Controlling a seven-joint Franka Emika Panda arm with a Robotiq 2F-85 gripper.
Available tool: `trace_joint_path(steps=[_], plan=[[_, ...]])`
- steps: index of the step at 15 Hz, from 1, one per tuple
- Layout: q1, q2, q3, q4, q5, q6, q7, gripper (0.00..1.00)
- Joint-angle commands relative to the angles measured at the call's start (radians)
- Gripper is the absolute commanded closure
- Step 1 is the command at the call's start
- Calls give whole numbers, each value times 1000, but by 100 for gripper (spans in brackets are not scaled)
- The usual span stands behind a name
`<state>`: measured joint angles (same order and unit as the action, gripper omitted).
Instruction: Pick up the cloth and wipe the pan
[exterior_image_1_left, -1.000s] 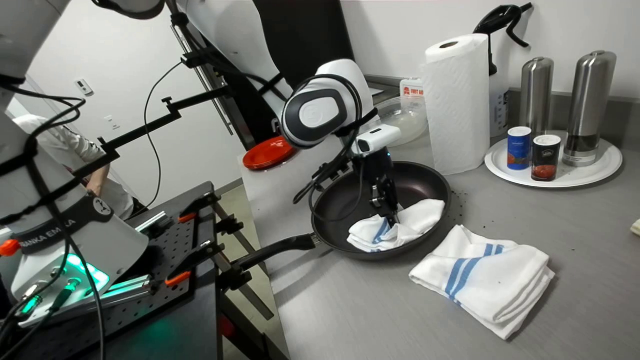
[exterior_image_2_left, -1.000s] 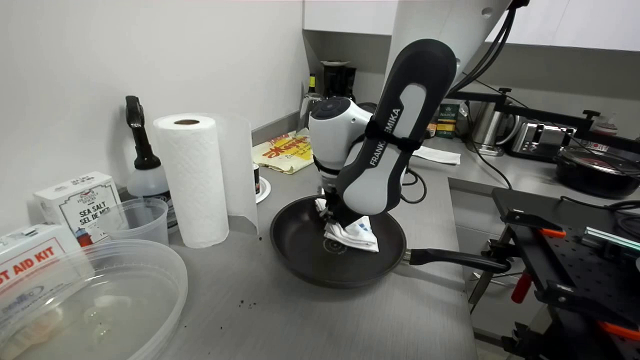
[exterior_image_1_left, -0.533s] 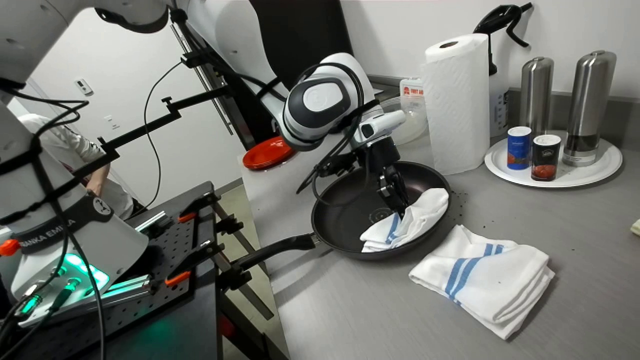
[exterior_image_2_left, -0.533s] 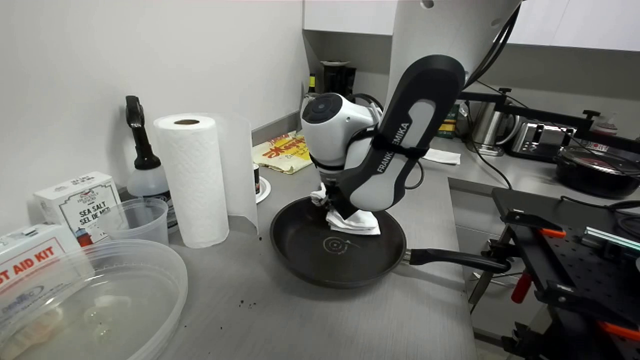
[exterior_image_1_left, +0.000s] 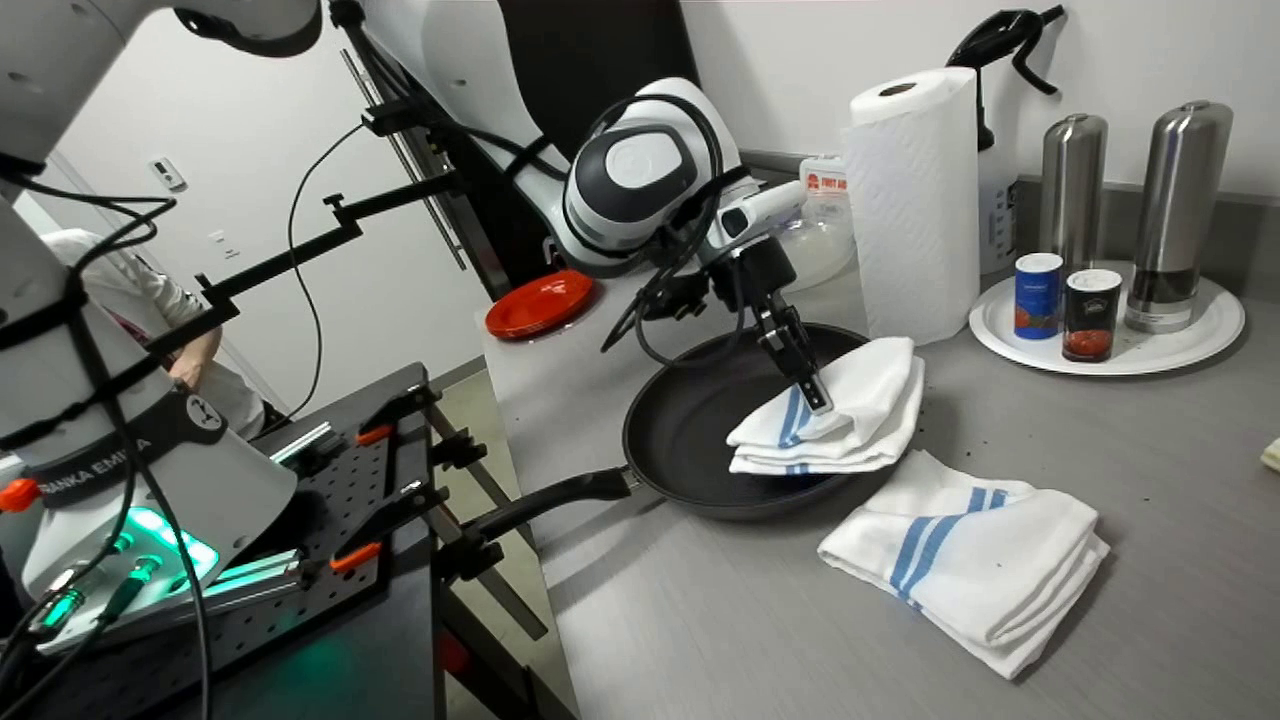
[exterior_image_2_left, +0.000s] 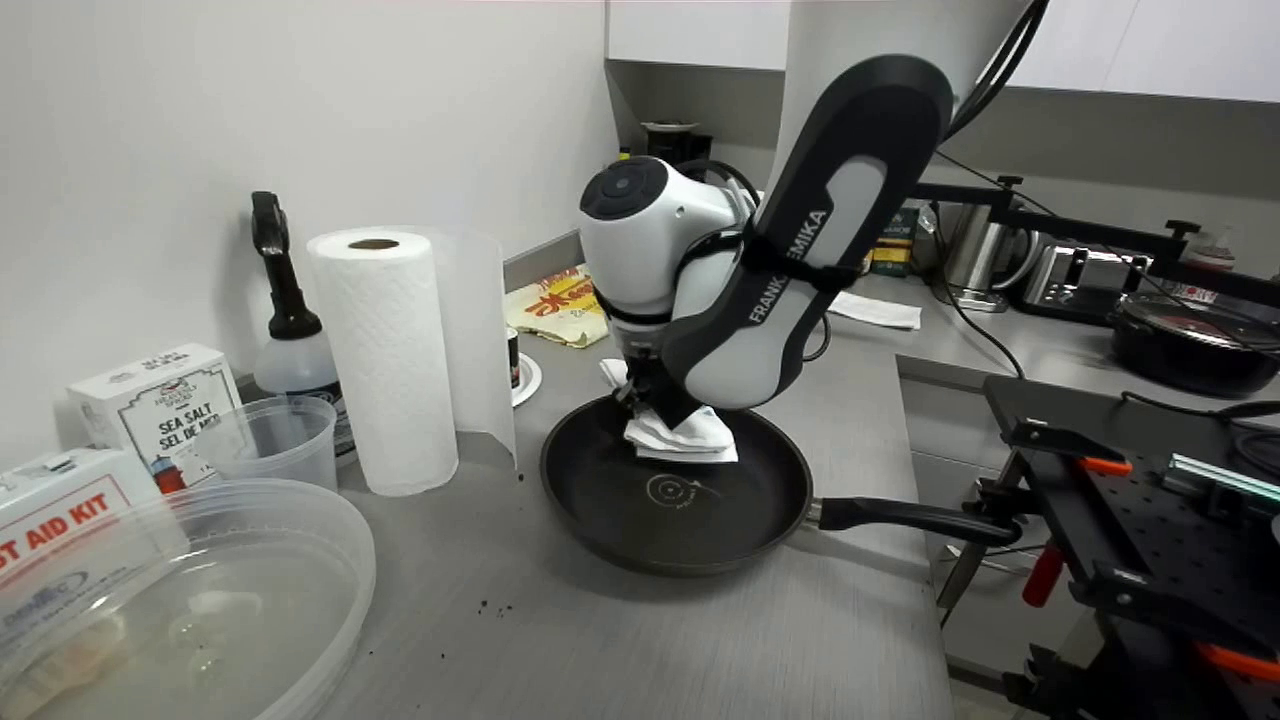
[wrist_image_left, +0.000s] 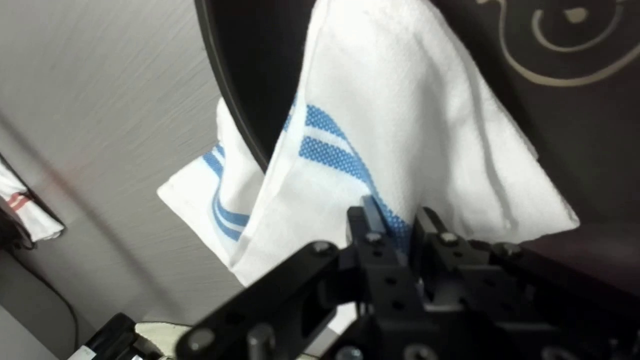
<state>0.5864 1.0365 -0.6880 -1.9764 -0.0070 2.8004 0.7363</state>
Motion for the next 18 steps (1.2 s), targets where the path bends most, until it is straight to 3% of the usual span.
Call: trace_joint_path(steps=[1, 4, 8, 12, 18], plan=[[-76, -188, 98, -37, -20, 26, -115, 96], [-135, -313, 204, -40, -13, 9, -191, 96], [-254, -403, 425, -24, 30, -30, -282, 96], [-303, -378, 589, -10, 52, -72, -293, 96], [-314, -280, 727, 29, 85, -111, -316, 96]])
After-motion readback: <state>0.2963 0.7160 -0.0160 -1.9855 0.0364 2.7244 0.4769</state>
